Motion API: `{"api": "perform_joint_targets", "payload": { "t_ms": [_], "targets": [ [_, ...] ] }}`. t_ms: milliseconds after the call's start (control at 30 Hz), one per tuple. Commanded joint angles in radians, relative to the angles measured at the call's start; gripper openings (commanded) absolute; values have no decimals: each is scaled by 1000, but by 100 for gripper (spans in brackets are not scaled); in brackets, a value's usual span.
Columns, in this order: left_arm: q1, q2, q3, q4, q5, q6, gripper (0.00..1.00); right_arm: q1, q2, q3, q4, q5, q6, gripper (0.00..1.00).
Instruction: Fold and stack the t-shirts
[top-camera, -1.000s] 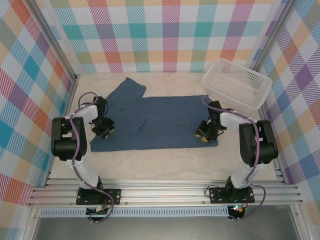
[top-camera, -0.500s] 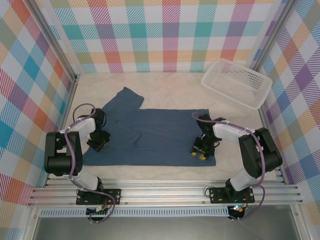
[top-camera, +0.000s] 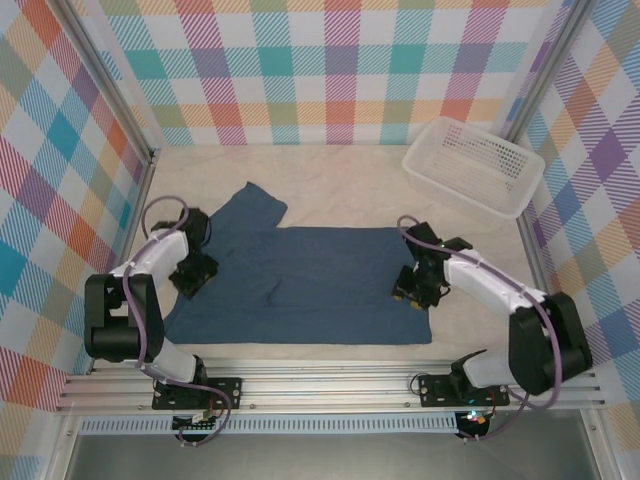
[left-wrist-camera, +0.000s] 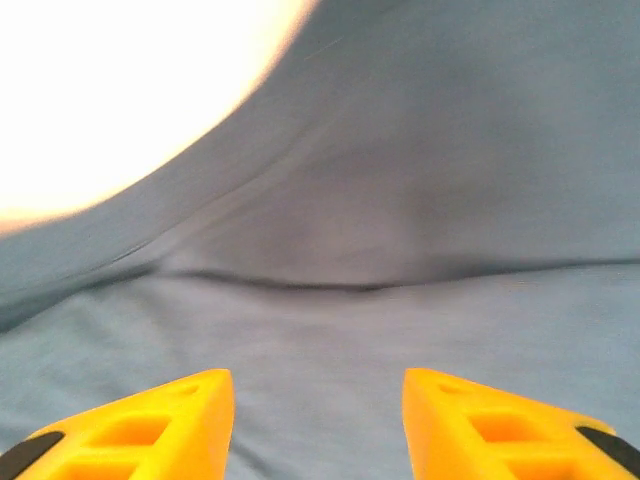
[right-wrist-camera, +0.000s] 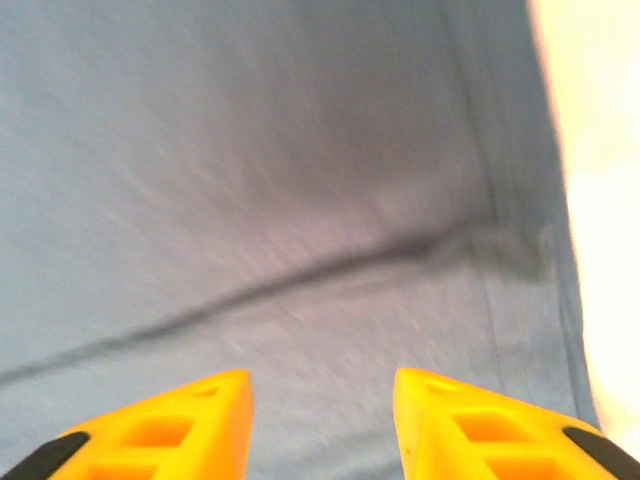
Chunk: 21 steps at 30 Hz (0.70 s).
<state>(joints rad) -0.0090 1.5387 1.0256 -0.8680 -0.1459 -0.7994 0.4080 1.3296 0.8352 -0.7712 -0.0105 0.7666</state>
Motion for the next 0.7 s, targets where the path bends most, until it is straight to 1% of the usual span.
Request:
{"api": "perform_joint_targets", "payload": {
  "t_ms": [0, 33, 67, 133, 267, 367, 533, 667],
  "targets": [
    [-22, 57, 150, 147, 131, 109, 50, -18, -33, 27, 203, 244, 6, 45],
    [-22, 96, 200, 191, 191, 137, 51, -32, -14, 19, 283, 270, 8, 46],
    [-22, 136, 249, 204, 223, 149, 51, -46, 16, 28, 332, 289, 15, 45],
    [-22, 232, 376, 230, 281, 177, 51, -81, 122, 94, 387, 309, 1, 45],
    [-22, 390, 585, 244, 331, 220, 51, -108, 318, 259, 392, 380, -58, 46],
    [-23, 504, 744, 200, 342, 237, 49, -144, 413, 314, 407, 376, -57, 45],
    [-24, 601, 844, 228, 336, 204, 48, -170, 546, 391, 400, 323, -71, 45],
    [-26, 652, 891, 233, 335, 190, 48, -181, 612, 437, 394, 315, -75, 45]
  ]
}}
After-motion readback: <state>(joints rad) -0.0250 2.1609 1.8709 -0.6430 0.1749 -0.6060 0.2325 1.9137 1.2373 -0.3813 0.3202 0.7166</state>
